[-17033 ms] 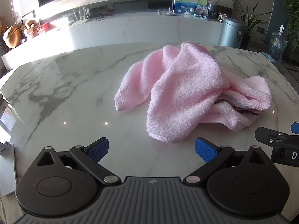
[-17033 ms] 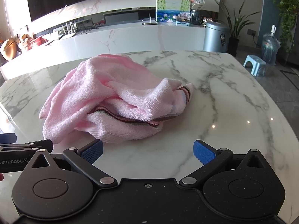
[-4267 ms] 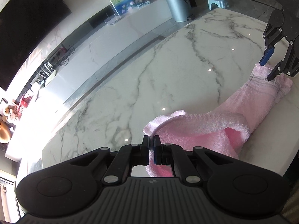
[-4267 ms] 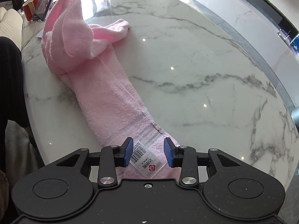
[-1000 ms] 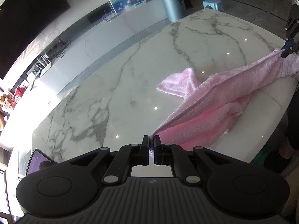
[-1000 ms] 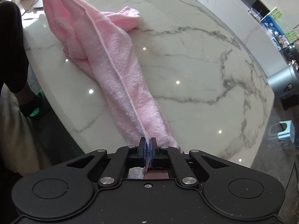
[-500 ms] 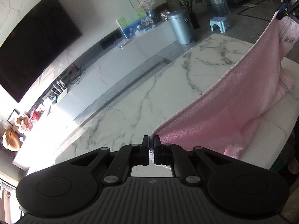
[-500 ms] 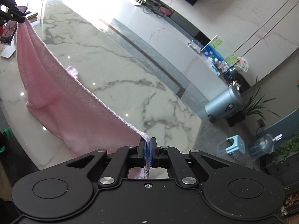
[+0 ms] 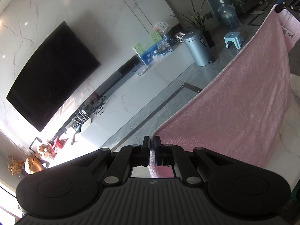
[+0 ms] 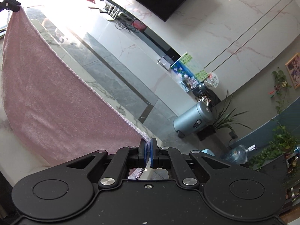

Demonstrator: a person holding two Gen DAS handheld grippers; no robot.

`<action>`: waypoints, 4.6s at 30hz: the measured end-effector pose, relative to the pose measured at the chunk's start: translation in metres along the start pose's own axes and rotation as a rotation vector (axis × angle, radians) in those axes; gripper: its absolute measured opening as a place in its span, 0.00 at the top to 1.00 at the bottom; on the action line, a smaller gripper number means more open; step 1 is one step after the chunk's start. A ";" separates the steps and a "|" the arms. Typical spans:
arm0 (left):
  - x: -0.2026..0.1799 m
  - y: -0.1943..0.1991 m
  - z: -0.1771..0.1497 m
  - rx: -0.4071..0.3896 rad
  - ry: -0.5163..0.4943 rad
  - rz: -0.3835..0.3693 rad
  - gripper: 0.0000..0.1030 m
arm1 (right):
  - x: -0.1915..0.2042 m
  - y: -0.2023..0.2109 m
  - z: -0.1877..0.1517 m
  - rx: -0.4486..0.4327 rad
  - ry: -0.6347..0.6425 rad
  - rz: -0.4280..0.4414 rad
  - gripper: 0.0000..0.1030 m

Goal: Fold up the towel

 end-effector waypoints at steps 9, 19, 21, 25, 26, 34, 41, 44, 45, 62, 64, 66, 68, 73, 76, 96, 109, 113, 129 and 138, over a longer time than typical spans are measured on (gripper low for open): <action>0.032 -0.059 0.037 -0.002 0.016 0.031 0.97 | -0.030 -0.077 0.042 -0.022 -0.085 -0.022 0.99; 0.063 -0.095 0.051 -0.004 0.028 0.087 0.97 | -0.044 -0.127 0.084 -0.123 -0.102 -0.063 0.99; 0.061 -0.097 0.046 -0.001 0.028 0.087 0.97 | -0.042 -0.129 0.084 -0.119 -0.084 -0.058 0.99; 0.042 -0.100 0.031 0.016 0.022 0.047 0.97 | -0.034 -0.130 0.070 -0.070 -0.096 0.001 0.99; 0.033 -0.099 0.025 0.021 0.020 0.029 0.97 | -0.030 -0.130 0.064 -0.058 -0.090 0.007 0.99; -0.065 -0.088 -0.022 0.058 -0.020 -0.144 0.97 | 0.014 -0.141 -0.038 0.164 -0.039 0.086 0.98; -0.146 -0.070 -0.063 0.117 -0.046 -0.303 0.97 | 0.059 -0.133 -0.139 0.340 -0.060 0.179 0.98; -0.181 -0.052 -0.080 0.141 -0.077 -0.359 0.97 | 0.072 -0.122 -0.175 0.389 -0.077 0.205 0.98; -0.189 -0.047 -0.084 0.144 -0.084 -0.369 0.97 | 0.073 -0.121 -0.181 0.399 -0.081 0.209 0.98; -0.259 -0.028 -0.109 0.174 -0.065 -0.496 0.97 | 0.089 -0.099 -0.272 0.561 -0.145 0.238 0.98; -0.264 -0.032 -0.110 0.174 -0.052 -0.502 0.97 | 0.088 -0.100 -0.277 0.571 -0.153 0.235 0.98; -0.261 -0.037 -0.111 0.174 -0.045 -0.506 0.97 | 0.086 -0.101 -0.281 0.581 -0.162 0.233 0.98; -0.259 -0.040 -0.114 0.172 -0.039 -0.507 0.97 | 0.085 -0.102 -0.281 0.583 -0.174 0.237 0.98; -0.257 -0.040 -0.117 0.161 -0.039 -0.502 0.91 | 0.081 -0.104 -0.281 0.588 -0.185 0.257 0.92; -0.253 -0.041 -0.117 0.144 -0.009 -0.504 0.86 | 0.074 -0.105 -0.283 0.592 -0.200 0.254 0.75; -0.145 -0.074 -0.150 0.195 0.298 -0.359 0.83 | 0.014 -0.120 -0.262 0.482 -0.408 0.090 0.70; -0.161 -0.126 -0.170 0.308 0.298 -0.443 0.76 | 0.032 -0.185 -0.281 0.585 -0.476 0.133 0.72; -0.165 -0.132 -0.175 0.333 0.321 -0.457 0.73 | 0.027 -0.189 -0.280 0.580 -0.497 0.140 0.72; -0.166 -0.097 -0.190 0.368 0.345 -0.443 0.97 | 0.024 -0.189 -0.286 0.604 -0.495 0.141 0.72; -0.164 -0.051 -0.221 0.438 0.307 -0.425 0.97 | 0.019 -0.187 -0.294 0.617 -0.506 0.113 0.72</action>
Point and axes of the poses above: each gripper's, at about its wrist camera, not at the fingertips, and y roughly against the way its jaws point, x to its left, z to its top, the point moved 4 cm from there along -y, roughly the way its jaws point, and after that the axes turned 13 degrees about -y, right-handed, at the moved point
